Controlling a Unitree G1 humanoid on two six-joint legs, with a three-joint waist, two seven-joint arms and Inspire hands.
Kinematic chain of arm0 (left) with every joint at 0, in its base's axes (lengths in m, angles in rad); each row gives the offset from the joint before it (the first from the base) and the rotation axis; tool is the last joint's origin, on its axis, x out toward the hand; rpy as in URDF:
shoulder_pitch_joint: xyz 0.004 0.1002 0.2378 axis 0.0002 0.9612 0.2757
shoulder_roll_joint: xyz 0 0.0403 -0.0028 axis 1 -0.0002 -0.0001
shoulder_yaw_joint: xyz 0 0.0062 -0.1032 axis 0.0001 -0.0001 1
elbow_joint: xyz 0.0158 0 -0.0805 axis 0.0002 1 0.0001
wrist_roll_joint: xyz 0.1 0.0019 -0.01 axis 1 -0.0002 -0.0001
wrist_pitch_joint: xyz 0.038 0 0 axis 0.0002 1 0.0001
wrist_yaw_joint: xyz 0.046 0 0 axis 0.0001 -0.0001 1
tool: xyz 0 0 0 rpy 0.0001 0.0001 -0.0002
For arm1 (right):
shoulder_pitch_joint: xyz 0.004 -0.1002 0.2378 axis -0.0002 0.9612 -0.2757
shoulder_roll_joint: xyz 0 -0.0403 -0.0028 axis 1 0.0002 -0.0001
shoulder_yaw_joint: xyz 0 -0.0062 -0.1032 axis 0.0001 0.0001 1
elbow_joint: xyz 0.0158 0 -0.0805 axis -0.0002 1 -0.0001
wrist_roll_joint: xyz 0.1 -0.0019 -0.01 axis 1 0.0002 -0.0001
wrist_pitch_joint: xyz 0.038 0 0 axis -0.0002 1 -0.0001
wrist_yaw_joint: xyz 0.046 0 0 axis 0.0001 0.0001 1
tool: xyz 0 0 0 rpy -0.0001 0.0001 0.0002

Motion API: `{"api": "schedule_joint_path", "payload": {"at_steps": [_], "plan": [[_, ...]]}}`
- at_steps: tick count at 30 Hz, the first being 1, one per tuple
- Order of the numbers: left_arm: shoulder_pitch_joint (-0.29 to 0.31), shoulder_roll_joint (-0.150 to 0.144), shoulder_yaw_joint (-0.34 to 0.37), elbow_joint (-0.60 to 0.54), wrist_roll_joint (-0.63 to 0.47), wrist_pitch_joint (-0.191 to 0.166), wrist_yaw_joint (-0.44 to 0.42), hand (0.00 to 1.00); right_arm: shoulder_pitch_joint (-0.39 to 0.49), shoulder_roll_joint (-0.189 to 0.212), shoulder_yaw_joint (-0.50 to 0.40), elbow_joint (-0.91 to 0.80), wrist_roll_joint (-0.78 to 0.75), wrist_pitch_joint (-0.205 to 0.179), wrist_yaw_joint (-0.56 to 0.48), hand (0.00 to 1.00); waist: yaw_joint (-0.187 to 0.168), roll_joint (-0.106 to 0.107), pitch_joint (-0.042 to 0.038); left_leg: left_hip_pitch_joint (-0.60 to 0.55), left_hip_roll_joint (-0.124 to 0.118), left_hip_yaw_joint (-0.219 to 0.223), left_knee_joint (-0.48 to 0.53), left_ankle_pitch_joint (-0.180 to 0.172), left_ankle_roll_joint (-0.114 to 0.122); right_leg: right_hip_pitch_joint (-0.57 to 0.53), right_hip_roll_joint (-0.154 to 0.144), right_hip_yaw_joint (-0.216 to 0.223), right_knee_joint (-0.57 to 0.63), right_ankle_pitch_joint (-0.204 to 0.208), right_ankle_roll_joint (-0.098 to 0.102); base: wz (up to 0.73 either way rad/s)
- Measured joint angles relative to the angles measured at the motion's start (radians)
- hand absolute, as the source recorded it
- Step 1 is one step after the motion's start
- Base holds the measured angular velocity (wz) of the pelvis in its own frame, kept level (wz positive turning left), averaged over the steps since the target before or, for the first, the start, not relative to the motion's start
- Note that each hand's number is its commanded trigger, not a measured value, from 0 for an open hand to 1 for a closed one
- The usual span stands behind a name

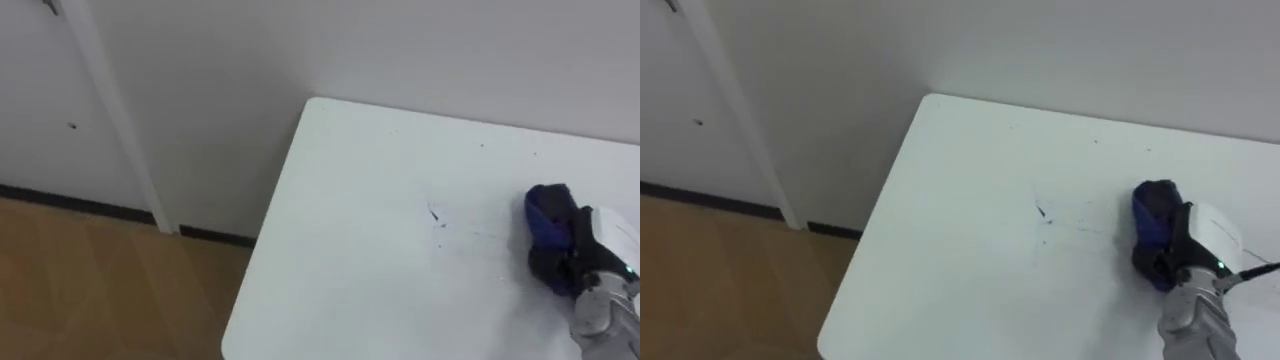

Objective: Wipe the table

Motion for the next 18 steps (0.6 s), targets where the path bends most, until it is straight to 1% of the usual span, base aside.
{"api": "schedule_joint_path", "payload": {"at_steps": [1,2,3,4,5,6,7,8,9,10,11,12,13,14,16,17,18], "plan": [[-0.02,-0.009,-0.021,0.0,-0.015,0.0,0.007,0.0,-0.033,0.003,0.032,0.002,0.004,0.032,0.007,1.0,0.012,0.005,0.0012,-0.001,0.004,0.019,-0.001,0.0,0.0,-0.013,0.002,0.023,0.007,0.0,0.001,-0.43],[-0.029,-0.014,-0.029,0.0,-0.013,0.0,0.007,0.0,-0.05,0.009,0.049,0.0,0.001,0.056,0.015,1.0,0.022,0.007,0.0002,-0.004,0.005,0.03,-0.001,0.0,0.0,-0.021,0.003,0.033,0.008,0.0,0.001,-0.56],[-0.045,-0.026,-0.042,0.0,-0.01,0.0,0.006,0.0,-0.086,0.023,0.093,-0.012,-0.017,0.103,0.039,1.0,0.032,0.008,0.0005,-0.007,0.01,0.052,-0.001,0.001,-0.001,-0.032,0.005,0.043,0.006,0.0,0.002,-0.55],[-0.061,-0.038,-0.06,0.001,-0.015,0.002,0.004,0.0,-0.119,0.031,0.149,-0.032,-0.022,0.135,0.08,1.0,0.033,0.008,0.0005,-0.007,0.015,0.064,-0.003,0.004,-0.005,-0.043,0.008,0.054,0.008,0.0,0.002,-0.49],[-0.068,-0.046,-0.063,0.002,-0.021,0.002,0.004,0.0,-0.134,0.047,0.178,-0.047,-0.024,0.153,0.101,1.0,0.038,0.008,0.0005,-0.006,0.018,0.075,-0.005,0.005,-0.007,-0.049,0.011,0.064,0.01,0.0,0.002,-0.55],[-0.081,-0.06,-0.086,0.003,-0.033,0.002,0.003,0.0,-0.162,0.062,0.25,-0.087,-0.04,0.188,0.148,1.0,0.06,0.007,0.0016,-0.004,0.028,0.101,-0.017,0.01,-0.013,-0.062,0.018,0.08,0.025,0.003,-0.001,-0.51],[-0.096,-0.07,-0.099,0.01,-0.038,0.002,0.003,0.0,-0.177,0.077,0.318,-0.136,-0.06,0.206,0.186,1.0,0.067,0.007,0.0062,-0.005,0.029,0.11,-0.025,0.014,-0.02,-0.072,0.024,0.081,0.027,0.005,-0.007,-0.43],[-0.104,-0.076,-0.099,0.013,-0.043,0.002,0.003,0.0,-0.183,0.092,0.345,-0.162,-0.065,0.212,0.204,1.0,0.069,0.002,0.0082,-0.006,0.031,0.11,-0.028,0.017,-0.023,-0.079,0.027,0.082,0.026,0.006,-0.009,-0.13],[-0.111,-0.087,-0.099,0.012,-0.043,0.003,0.003,0.0,-0.189,0.126,0.383,-0.227,-0.086,0.22,0.244,1.0,0.078,-0.004,0.0076,-0.016,0.035,0.111,-0.03,0.021,-0.028,-0.095,0.032,0.082,0.028,0.007,-0.015,0.0],[-0.118,-0.098,-0.098,0.011,-0.041,0.009,-0.003,0.0,-0.203,0.155,0.404,-0.278,-0.099,0.219,0.272,1.0,0.086,-0.007,0.0093,-0.034,0.045,0.11,-0.029,0.024,-0.032,-0.111,0.036,0.079,0.027,0.009,-0.019,0.0],[-0.122,-0.101,-0.098,0.011,-0.041,0.013,-0.01,0.0,-0.215,0.169,0.405,-0.288,-0.101,0.216,0.282,1.0,0.09,-0.008,0.0109,-0.04,0.044,0.109,-0.028,0.026,-0.033,-0.117,0.037,0.078,0.025,0.01,-0.021,0.08],[-0.125,-0.106,-0.098,0.011,-0.045,0.018,-0.022,0.0,-0.24,0.183,0.406,-0.295,-0.101,0.213,0.3,1.0,0.098,-0.009,0.0142,-0.052,0.044,0.104,-0.025,0.03,-0.036,-0.125,0.038,0.071,0.022,0.011,-0.022,0.17],[-0.12,-0.107,-0.098,0.011,-0.058,0.018,-0.035,0.0,-0.257,0.181,0.404,-0.29,-0.101,0.213,0.308,1.0,0.112,-0.008,0.0196,-0.057,0.044,0.095,-0.026,0.031,-0.037,-0.128,0.038,0.061,0.022,0.011,-0.022,0.24],[-0.113,-0.106,-0.099,0.011,-0.063,0.019,-0.036,0.0,-0.264,0.178,0.403,-0.282,-0.101,0.212,0.308,1.0,0.115,-0.007,0.0206,-0.058,0.044,0.092,-0.026,0.031,-0.037,-0.127,0.037,0.052,0.022,0.011,-0.022,0.33],[-0.085,-0.099,-0.096,0.01,-0.096,0.028,-0.037,0.0,-0.266,0.159,0.392,-0.253,-0.102,0.204,0.307,1.0,0.112,-0.007,0.0222,-0.068,0.045,0.069,-0.021,0.031,-0.037,-0.126,0.028,0.022,0.024,0.007,-0.023,0.34],[-0.08,-0.097,-0.097,0.009,-0.098,0.03,-0.038,0.0,-0.265,0.153,0.385,-0.238,-0.101,0.197,0.303,1.0,0.108,-0.006,0.0235,-0.071,0.044,0.066,-0.016,0.031,-0.037,-0.126,0.021,0.014,0.025,0.006,-0.023,0.25],[-0.07,-0.092,-0.097,0.004,-0.094,0.031,-0.042,0.0,-0.256,0.145,0.362,-0.214,-0.086,0.169,0.286,1.0,0.102,-0.007,0.0248,-0.072,0.041,0.067,-0.011,0.03,-0.037,-0.127,0.012,-0.001,0.038,0.001,-0.02,0.22]]}}
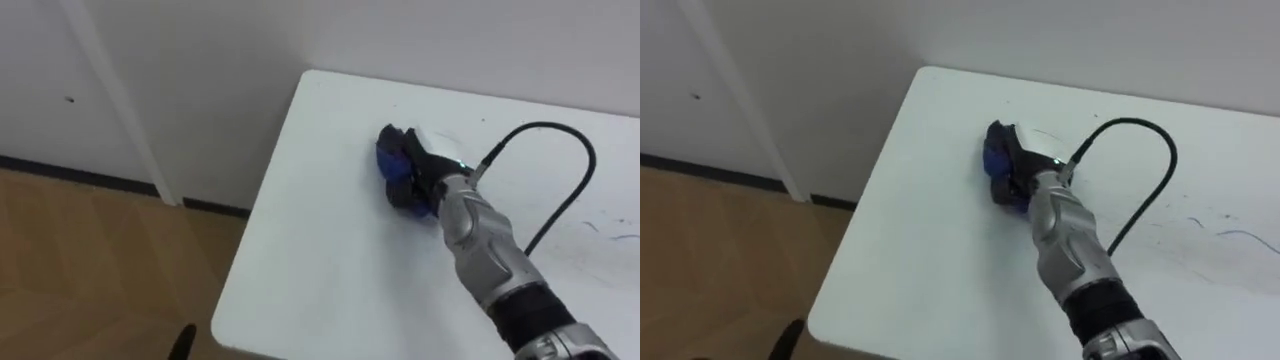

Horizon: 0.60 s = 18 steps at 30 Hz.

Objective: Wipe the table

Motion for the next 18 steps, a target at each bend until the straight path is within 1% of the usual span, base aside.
{"api": "schedule_joint_path", "payload": {"at_steps": [1,2,3,4,5,6,7,8,9,10,11,12,13,14,15,16,17,18], "plan": [[0.004,0.011,0.001,-0.003,0.0,-0.002,-0.004,0.0,0.026,-0.003,-0.029,0.019,0.003,-0.032,-0.028,1.0,-0.012,-0.002,0.0032,0.007,-0.002,0.008,0.007,0.0,0.001,-0.005,-0.011,-0.013,0.038,-0.012,0.003,0.24],[0.004,0.016,0.002,0.001,0.001,-0.006,-0.006,0.0,0.04,-0.006,-0.044,0.038,0.008,-0.051,-0.046,1.0,-0.019,-0.001,0.0054,0.01,-0.002,0.011,0.016,-0.002,0.003,-0.007,-0.017,-0.019,0.063,-0.017,0.004,0.28],[0.004,0.034,0.002,0.011,0.001,-0.021,-0.007,0.0,0.062,-0.018,-0.069,0.077,0.032,-0.095,-0.087,1.0,-0.033,0.002,0.0088,0.016,-0.001,0.026,0.035,-0.003,0.004,-0.021,-0.034,-0.036,0.124,-0.031,0.013,0.22],[0.003,0.061,0.011,0.021,0.027,-0.033,-0.008,0.0,0.093,-0.033,-0.11,0.112,0.074,-0.133,-0.123,1.0,-0.038,-0.002,0.0075,0.02,0.004,0.048,0.054,-0.006,0.009,-0.039,-0.057,-0.053,0.195,-0.045,0.029,0.15],[0.003,0.078,0.02,0.024,0.052,-0.038,-0.008,0.0,0.111,-0.046,-0.129,0.126,0.1,-0.149,-0.143,1.0,-0.038,-0.004,0.007,0.02,0.007,0.059,0.061,-0.011,0.015,-0.051,-0.073,-0.066,0.225,-0.048,0.036,0.07],[0.003,0.116,0.026,0.024,0.087,-0.044,-0.004,0.0,0.141,-0.074,-0.172,0.141,0.159,-0.166,-0.183,1.0,-0.048,0.003,0.0062,0.01,0.021,0.107,0.083,-0.041,0.025,-0.08,-0.121,-0.077,0.305,-0.061,0.042,0.28],[-0.003,0.152,0.029,0.022,0.107,-0.044,0.006,0.0,0.177,-0.105,-0.219,0.161,0.198,-0.167,-0.231,1.0,-0.063,0.014,0.0036,-0.003,0.051,0.155,0.116,-0.089,0.034,-0.112,-0.179,-0.077,0.383,-0.08,0.059,0.38],[-0.003,0.168,0.037,0.023,0.121,-0.045,0.011,0.0,0.197,-0.117,-0.242,0.182,0.219,-0.167,-0.256,1.0,-0.064,0.013,0.0019,-0.005,0.064,0.184,0.132,-0.097,0.029,-0.117,-0.213,-0.073,0.406,-0.081,0.06,0.45],[0.011,0.196,0.063,0.022,0.16,-0.047,0.017,0.0,0.235,-0.141,-0.272,0.226,0.254,-0.167,-0.291,1.0,-0.064,0.016,-0.0112,0.012,0.098,0.244,0.143,-0.116,0.018,-0.115,-0.27,-0.068,0.42,-0.075,0.061,0.25],[0.024,0.228,0.068,0.021,0.177,-0.041,0.022,0.0,0.256,-0.161,-0.284,0.278,0.296,-0.167,-0.32,1.0,-0.064,0.017,-0.0144,0.024,0.141,0.292,0.163,-0.129,-0.001,-0.103,-0.308,-0.058,0.398,-0.06,0.057,0.18],[0.027,0.24,0.07,0.021,0.184,-0.037,0.027,0.0,0.262,-0.17,-0.287,0.301,0.312,-0.167,-0.332,1.0,-0.063,0.018,-0.0152,0.021,0.165,0.305,0.184,-0.138,-0.01,-0.1,-0.318,-0.053,0.382,-0.048,0.062,0.0],[0.028,0.262,0.071,0.018,0.193,-0.027,0.037,0.0,0.267,-0.178,-0.297,0.335,0.329,-0.165,-0.345,1.0,-0.054,0.019,-0.0157,0.008,0.225,0.338,0.236,-0.157,-0.031,-0.105,-0.323,-0.031,0.349,-0.023,0.069,-0.05],[0.025,0.278,0.069,0.016,0.193,-0.021,0.046,0.0,0.273,-0.176,-0.298,0.338,0.338,-0.151,-0.347,1.0,-0.054,0.02,-0.0165,-0.016,0.282,0.348,0.295,-0.175,-0.057,-0.097,-0.323,-0.03,0.305,0.006,0.067,-0.04],[0.023,0.282,0.067,0.016,0.193,-0.02,0.049,0.0,0.278,-0.173,-0.296,0.337,0.339,-0.149,-0.346,1.0,-0.056,0.019,-0.0168,-0.027,0.303,0.341,0.317,-0.182,-0.069,-0.089,-0.324,-0.038,0.279,0.019,0.066,0.07],[0.014,0.282,0.056,0.016,0.191,-0.011,0.054,0.0,0.277,-0.158,-0.294,0.332,0.34,-0.147,-0.342,1.0,-0.062,0.012,-0.0211,-0.049,0.334,0.314,0.354,-0.194,-0.108,-0.074,-0.325,-0.059,0.234,0.042,0.061,0.09],[0.004,0.28,0.039,0.016,0.191,0.002,0.056,0.0,0.265,-0.13,-0.289,0.331,0.338,-0.141,-0.327,1.0,-0.063,-0.008,-0.0314,-0.058,0.337,0.254,0.376,-0.205,-0.209,-0.066,-0.324,-0.058,0.195,0.061,0.061,0.0],[-0.002,0.278,0.025,0.016,0.193,0.009,0.057,0.0,0.257,-0.112,-0.28,0.329,0.334,-0.13,-0.322,1.0,-0.057,-0.021,-0.038,-0.062,0.326,0.193,0.38,-0.204,-0.25,-0.066,-0.321,-0.06,0.185,0.067,0.061,-0.21],[-0.036,0.267,-0.003,0.016,0.192,0.029,0.06,0.0,0.221,-0.086,-0.252,0.328,0.311,-0.108,-0.312,1.0,-0.039,-0.028,-0.0356,-0.061,0.294,0.049,0.381,-0.209,-0.242,-0.076,-0.294,-0.057,0.177,0.076,0.075,-0.5]]}}
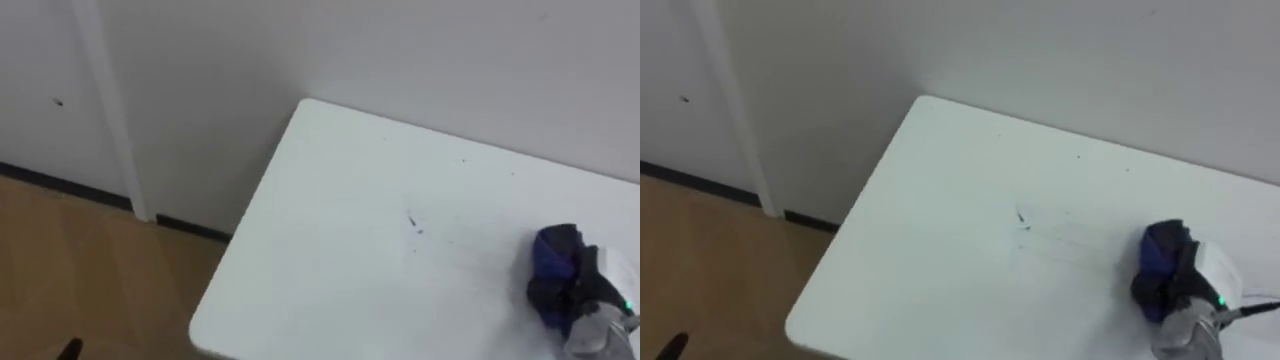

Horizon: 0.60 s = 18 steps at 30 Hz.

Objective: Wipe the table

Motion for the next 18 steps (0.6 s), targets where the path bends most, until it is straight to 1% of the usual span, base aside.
{"api": "schedule_joint_path", "payload": {"at_steps": [1,2,3,4,5,6,7,8,9,10,11,12,13,14,15,16,17,18], "plan": [[-0.029,-0.021,-0.005,0.0,-0.004,0.01,0.01,0.0,-0.062,0.022,0.053,-0.001,-0.02,0.035,0.025,1.0,0.018,-0.008,0.003,0.006,0.021,-0.017,0.001,-0.006,0.019,-0.016,0.031,-0.002,0.004,0.008,0.005,-0.6],[-0.041,-0.027,-0.006,0.0,-0.006,0.011,0.016,0.0,-0.1,0.031,0.089,-0.002,-0.04,0.056,0.045,1.0,0.019,-0.012,0.005,0.007,0.036,-0.006,0.002,0.0,0.034,-0.025,0.044,-0.006,0.008,0.01,0.005,-0.61],[-0.062,-0.046,-0.014,0.002,-0.01,0.011,0.016,0.0,-0.17,0.05,0.15,-0.023,-0.083,0.088,0.083,1.0,0.02,-0.011,0.0057,0.004,0.072,0.013,0.001,0.013,0.025,-0.04,0.084,-0.026,0.026,0.012,0.001,-0.52],[-0.085,-0.082,-0.017,0.0,-0.016,0.007,0.019,0.0,-0.223,0.061,0.194,-0.078,-0.109,0.097,0.103,1.0,0.024,0.002,0.0073,-0.01,0.101,0.019,0.0,0.027,-0.006,-0.067,0.105,-0.072,0.067,-0.015,0.042,-0.54],[-0.092,-0.108,-0.019,-0.005,-0.03,0.003,0.022,0.0,-0.254,0.06,0.21,-0.091,-0.122,0.094,0.106,1.0,0.028,0.028,0.0169,-0.008,0.122,0.015,-0.006,0.039,-0.018,-0.09,0.123,-0.092,0.1,-0.032,0.009,-0.45],[-0.104,-0.149,-0.02,-0.011,-0.056,-0.008,0.018,0.0,-0.303,0.062,0.237,-0.103,-0.136,0.09,0.115,1.0,0.037,0.029,0.023,-0.021,0.129,0.016,-0.022,0.061,0.016,-0.133,0.131,-0.089,0.142,-0.078,-0.019,0.0],[-0.117,-0.184,-0.02,-0.01,-0.082,-0.013,0.013,0.0,-0.314,0.058,0.244,-0.129,-0.151,0.104,0.12,1.0,0.027,0.04,0.0233,-0.069,0.079,0.026,-0.002,0.077,0.046,-0.152,0.138,-0.087,0.141,-0.098,-0.032,0.19],[-0.116,-0.194,-0.02,-0.011,-0.089,-0.015,0.012,0.0,-0.314,0.057,0.244,-0.139,-0.151,0.114,0.123,1.0,0.028,0.037,0.0246,-0.08,0.038,0.035,0.004,0.074,0.055,-0.159,0.142,-0.078,0.136,-0.106,-0.041,0.34],[-0.109,-0.2,-0.017,-0.013,-0.095,-0.011,0.008,0.0,-0.314,0.052,0.245,-0.146,-0.163,0.123,0.136,1.0,0.029,0.035,0.027,-0.095,-0.046,0.046,-0.003,0.064,0.085,-0.165,0.15,-0.064,0.124,-0.109,-0.052,0.13],[-0.092,-0.2,-0.013,-0.016,-0.108,-0.002,0.007,0.0,-0.311,0.039,0.243,-0.143,-0.165,0.13,0.148,1.0,0.029,0.035,0.0289,-0.108,-0.128,0.044,-0.028,0.059,0.124,-0.158,0.164,-0.06,0.101,-0.104,-0.062,0.08],[-0.079,-0.199,-0.012,-0.02,-0.117,-0.001,0.006,0.0,-0.304,0.028,0.241,-0.142,-0.165,0.129,0.148,1.0,0.031,0.038,0.0287,-0.106,-0.163,0.042,-0.055,0.063,0.157,-0.151,0.175,-0.06,0.083,-0.099,-0.067,-0.08],[-0.043,-0.193,-0.008,-0.035,-0.142,-0.001,0.006,0.0,-0.28,0.009,0.227,-0.148,-0.163,0.108,0.148,1.0,0.046,0.038,0.0284,-0.076,-0.196,0.044,-0.112,0.087,0.196,-0.135,0.2,-0.05,0.042,-0.086,-0.071,-0.19],[0.002,-0.188,0.016,-0.043,-0.159,-0.004,0.006,0.0,-0.248,-0.003,0.207,-0.146,-0.165,0.074,0.138,1.0,0.048,0.035,0.0275,-0.038,-0.2,0.046,-0.17,0.11,0.187,-0.116,0.22,-0.049,0.0,-0.077,-0.073,-0.19],[0.021,-0.188,0.027,-0.041,-0.16,-0.004,0.006,0.0,-0.226,-0.014,0.194,-0.145,-0.165,0.053,0.126,1.0,0.048,0.036,0.0279,-0.021,-0.201,0.049,-0.195,0.117,0.184,-0.102,0.227,-0.053,-0.018,-0.074,-0.072,-0.07],[0.065,-0.183,0.043,-0.037,-0.159,-0.009,0.006,0.0,-0.178,-0.029,0.151,-0.139,-0.16,0.004,0.094,1.0,0.04,0.037,0.0272,0.007,-0.201,0.049,-0.232,0.126,0.177,-0.078,0.237,-0.056,-0.05,-0.07,-0.071,0.08],[0.112,-0.178,0.077,-0.03,-0.156,-0.02,0.006,0.0,-0.123,-0.04,0.082,-0.139,-0.16,-0.043,0.061,1.0,0.02,0.033,0.0242,0.029,-0.202,0.043,-0.267,0.134,0.173,-0.051,0.244,-0.065,-0.076,-0.069,-0.07,0.21],[0.135,-0.175,0.095,-0.025,-0.151,-0.025,0.006,0.0,-0.095,-0.047,0.05,-0.139,-0.16,-0.059,0.044,1.0,0.004,0.03,0.0219,0.038,-0.203,0.035,-0.281,0.138,0.171,-0.037,0.247,-0.065,-0.089,-0.07,-0.068,0.35],[0.177,-0.17,0.142,-0.018,-0.135,-0.026,0.007,0.0,-0.026,-0.069,-0.019,-0.139,-0.155,-0.077,0.006,1.0,-0.013,0.02,0.0146,0.061,-0.207,0.019,-0.31,0.143,0.168,-0.008,0.254,-0.068,-0.111,-0.07,-0.064,0.44]]}}
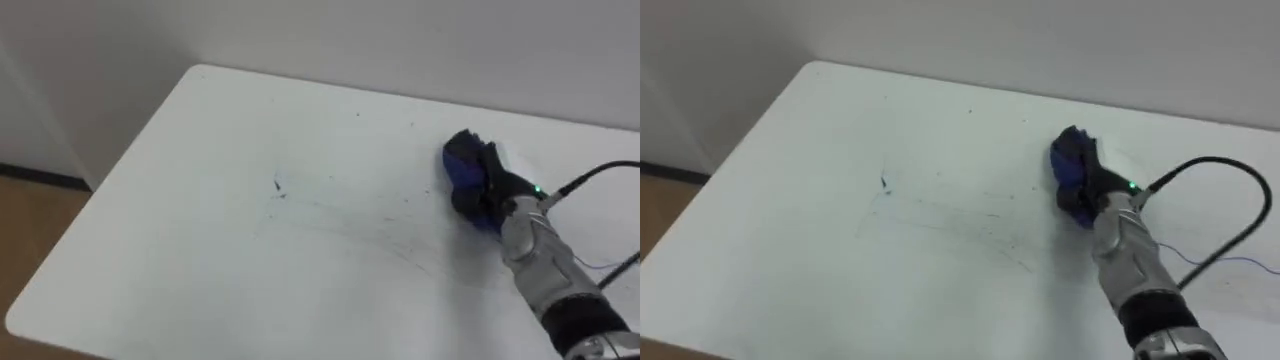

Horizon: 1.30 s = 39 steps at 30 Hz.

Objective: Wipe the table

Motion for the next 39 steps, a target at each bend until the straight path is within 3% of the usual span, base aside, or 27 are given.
{"api": "schedule_joint_path", "payload": {"at_steps": [1,4,8,9,10,11,12,13,14,15,16,17,19,22,25,26,28,30,32,34,35,37,39], "plan": [[0.033,0.004,0.049,-0.002,0.035,0.0,0.001,0.0,0.068,-0.019,-0.087,0.008,0.015,-0.012,-0.027,1.0,-0.012,-0.009,-0.004,0.018,-0.001,-0.011,-0.02,0.002,-0.003,0.027,0.005,-0.013,-0.021,-0.002,0.005,0.41],[0.078,0.018,0.077,-0.043,0.076,0.002,0.006,0.0,0.171,-0.06,-0.246,0.102,0.059,-0.01,-0.078,1.0,-0.066,-0.04,-0.012,0.027,-0.003,-0.046,-0.028,0.003,-0.005,0.065,0.009,-0.025,-0.033,-0.004,0.009,0.51],[0.044,0.017,0.062,-0.074,0.074,-0.024,0.012,0.0,0.202,-0.073,-0.274,0.13,0.105,0.02,-0.081,1.0,-0.061,-0.06,-0.0058,0.068,-0.001,-0.051,-0.056,0.003,-0.005,0.101,0.019,-0.011,-0.05,-0.004,0.009,-0.15],[0.007,0.012,0.035,-0.073,0.059,-0.026,0.021,0.0,0.173,-0.069,-0.242,0.122,0.121,0.034,-0.08,1.0,-0.056,-0.058,-0.004,0.073,-0.001,-0.053,-0.063,0.003,-0.005,0.094,0.021,0.0,-0.05,-0.003,0.01,-0.58],[-0.038,0.006,0.001,-0.074,0.051,-0.032,0.031,0.0,0.141,-0.061,-0.202,0.085,0.118,0.082,-0.068,1.0,-0.053,-0.054,-0.0018,0.075,-0.002,-0.051,-0.065,0.004,-0.006,0.086,0.023,0.017,-0.05,-0.003,0.01,-0.57],[-0.06,0.002,-0.017,-0.073,0.05,-0.039,0.033,0.0,0.127,-0.046,-0.166,0.058,0.118,0.105,-0.059,1.0,-0.044,-0.052,-0.0006,0.077,-0.003,-0.051,-0.07,0.005,-0.008,0.08,0.025,0.027,-0.05,-0.003,0.01,-0.67],[-0.074,-0.001,-0.045,-0.065,0.05,-0.074,0.028,0.0,0.081,-0.025,-0.089,0.015,0.11,0.141,-0.048,1.0,-0.025,-0.042,0.0064,0.083,0.001,-0.054,-0.076,0.007,-0.011,0.067,0.033,0.047,-0.049,0.007,0.0,-0.7],[-0.078,-0.01,-0.06,-0.06,0.05,-0.067,0.029,0.0,0.033,0.013,-0.004,-0.065,0.092,0.187,-0.009,1.0,-0.019,-0.036,0.0104,0.079,0.004,-0.053,-0.078,0.009,-0.015,0.053,0.038,0.053,-0.047,0.017,-0.007,-0.63],[-0.084,-0.019,-0.065,-0.061,0.053,-0.059,0.029,0.0,0.017,0.032,0.049,-0.123,0.076,0.208,0.012,1.0,-0.014,-0.032,0.0123,0.072,0.005,-0.053,-0.077,0.011,-0.017,0.043,0.038,0.051,-0.043,0.02,-0.011,-0.35],[-0.108,-0.04,-0.082,-0.055,0.057,-0.047,0.028,0.0,-0.033,0.069,0.164,-0.205,0.019,0.228,0.053,1.0,0.004,-0.027,0.0163,0.061,0.007,-0.053,-0.071,0.014,-0.019,0.03,0.04,0.052,-0.043,0.03,-0.016,-0.08],[-0.138,-0.066,-0.094,-0.046,0.055,-0.045,0.027,0.0,-0.111,0.117,0.256,-0.253,-0.038,0.23,0.101,1.0,0.02,-0.014,0.025,0.044,0.007,-0.058,-0.07,0.018,-0.019,0.018,0.04,0.05,-0.042,0.035,-0.02,0.0],[-0.151,-0.076,-0.113,-0.045,0.054,-0.044,0.025,0.0,-0.148,0.146,0.304,-0.272,-0.056,0.23,0.119,1.0,0.032,-0.011,0.0271,0.036,0.007,-0.061,-0.07,0.021,-0.02,0.01,0.04,0.049,-0.041,0.038,-0.022,0.17],[-0.205,-0.113,-0.16,-0.042,0.053,-0.048,0.009,0.0,-0.252,0.23,0.432,-0.331,-0.14,0.204,0.19,1.0,0.1,-0.008,0.0282,0.0,0.004,-0.091,-0.077,0.037,-0.022,-0.015,0.04,0.033,-0.047,0.042,-0.026,0.35],[-0.195,-0.13,-0.187,-0.041,0.024,-0.038,0.008,0.0,-0.293,0.286,0.496,-0.342,-0.158,0.177,0.225,1.0,0.189,-0.007,0.0284,0.002,0.003,-0.126,-0.088,0.052,-0.024,-0.004,0.039,0.0,-0.051,0.041,-0.025,0.39],[-0.128,-0.122,-0.174,-0.043,0.018,-0.034,0.014,0.0,-0.196,0.29,0.501,-0.313,-0.162,0.16,0.221,1.0,0.19,-0.006,0.0288,0.008,-0.001,-0.153,-0.087,0.054,-0.022,0.03,0.032,-0.035,-0.066,0.04,-0.023,0.59],[-0.111,-0.119,-0.167,-0.042,0.017,-0.034,0.018,0.0,-0.168,0.29,0.498,-0.295,-0.161,0.147,0.21,1.0,0.186,-0.006,0.029,0.011,-0.004,-0.155,-0.087,0.054,-0.022,0.04,0.03,-0.039,-0.071,0.04,-0.022,0.39],[-0.033,-0.111,-0.148,-0.041,0.023,-0.033,0.037,0.0,-0.025,0.287,0.447,-0.283,-0.118,0.034,0.112,1.0,0.141,0.0,0.0306,0.04,-0.027,-0.16,-0.088,0.054,-0.021,0.094,0.011,-0.046,-0.1,0.028,0.003,0.33],[0.014,-0.1,-0.116,-0.043,0.082,-0.033,0.039,0.0,0.062,0.278,0.381,-0.288,-0.09,-0.035,0.052,1.0,0.095,0.005,0.0294,0.058,-0.041,-0.154,-0.092,0.052,-0.019,0.119,-0.004,-0.042,-0.103,0.014,0.026,0.29],[0.041,-0.092,-0.042,-0.044,0.187,-0.031,0.047,0.0,0.168,0.248,0.31,-0.313,-0.05,-0.093,-0.039,1.0,0.063,0.007,0.0284,0.066,-0.046,-0.138,-0.094,0.051,-0.016,0.129,-0.009,-0.042,-0.103,0.008,0.035,0.12],[0.066,-0.086,0.063,-0.062,0.316,-0.018,0.075,0.0,0.331,0.177,0.202,-0.361,0.058,-0.131,-0.174,1.0,0.019,0.005,0.0264,0.073,-0.05,-0.104,-0.095,0.052,-0.014,0.136,-0.017,-0.037,-0.101,0.004,0.041,0.0],[0.067,-0.084,0.081,-0.063,0.335,-0.017,0.082,0.0,0.369,0.156,0.172,-0.364,0.075,-0.139,-0.209,1.0,0.009,0.004,0.0232,0.073,-0.05,-0.098,-0.095,0.052,-0.011,0.137,-0.018,-0.035,-0.101,0.003,0.042,0.0],[0.075,-0.078,0.097,-0.076,0.344,-0.017,0.1,0.0,0.479,0.078,0.038,-0.317,0.101,-0.159,-0.32,1.0,-0.015,0.013,0.0045,0.075,-0.05,-0.085,-0.094,0.042,0.008,0.14,-0.016,-0.013,-0.1,0.003,0.043,-0.1],[0.09,-0.076,0.101,-0.108,0.344,-0.018,0.098,0.0,0.489,0.058,-0.077,-0.203,0.132,-0.176,-0.361,1.0,-0.05,0.008,-0.0041,0.09,-0.05,-0.084,-0.095,0.035,0.015,0.159,-0.016,-0.008,-0.098,0.003,0.044,-0.05]]}}
